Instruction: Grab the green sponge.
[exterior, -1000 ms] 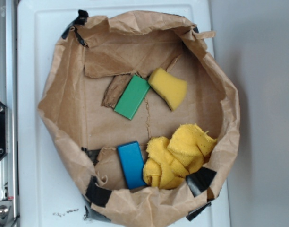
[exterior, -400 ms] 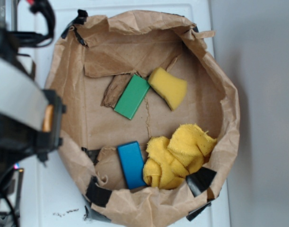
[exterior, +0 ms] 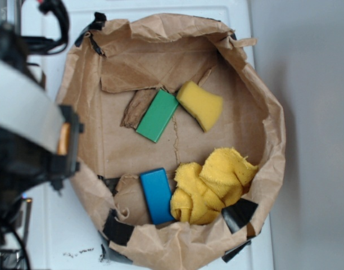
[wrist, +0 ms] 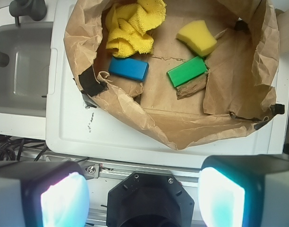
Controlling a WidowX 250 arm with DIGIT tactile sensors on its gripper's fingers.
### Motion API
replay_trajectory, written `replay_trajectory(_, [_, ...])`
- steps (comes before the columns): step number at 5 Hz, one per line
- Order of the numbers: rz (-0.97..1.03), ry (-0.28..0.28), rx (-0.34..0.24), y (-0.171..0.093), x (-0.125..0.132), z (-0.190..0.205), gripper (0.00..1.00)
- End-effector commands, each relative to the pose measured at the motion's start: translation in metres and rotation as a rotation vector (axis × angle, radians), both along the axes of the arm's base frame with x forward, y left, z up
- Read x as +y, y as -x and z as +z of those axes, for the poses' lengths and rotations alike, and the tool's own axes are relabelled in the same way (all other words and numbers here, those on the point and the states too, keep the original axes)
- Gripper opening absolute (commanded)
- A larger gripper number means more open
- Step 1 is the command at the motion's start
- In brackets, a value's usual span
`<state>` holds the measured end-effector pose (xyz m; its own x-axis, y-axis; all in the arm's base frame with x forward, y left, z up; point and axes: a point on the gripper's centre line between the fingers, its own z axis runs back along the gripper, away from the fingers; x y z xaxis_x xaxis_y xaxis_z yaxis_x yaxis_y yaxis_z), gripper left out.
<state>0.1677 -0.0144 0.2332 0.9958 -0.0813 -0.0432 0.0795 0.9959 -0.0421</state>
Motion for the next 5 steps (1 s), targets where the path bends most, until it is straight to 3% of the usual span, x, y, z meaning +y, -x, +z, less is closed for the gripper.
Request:
replay_trajectory(1, [-0.252,0.061,-0.096,-0.064,0.024,-0.025,1.0])
replay_trajectory(2, [-0.343,0.053,-0.106,-0.093,0.032,-0.051,1.0])
replay_trajectory(3, [-0.347,-0.013,-0.126,-0.103,0.049,-0.079,1.0])
replay_trajectory(5, [-0.347,-0.013,-0.126,-0.103,0.049,-0.079,1.0])
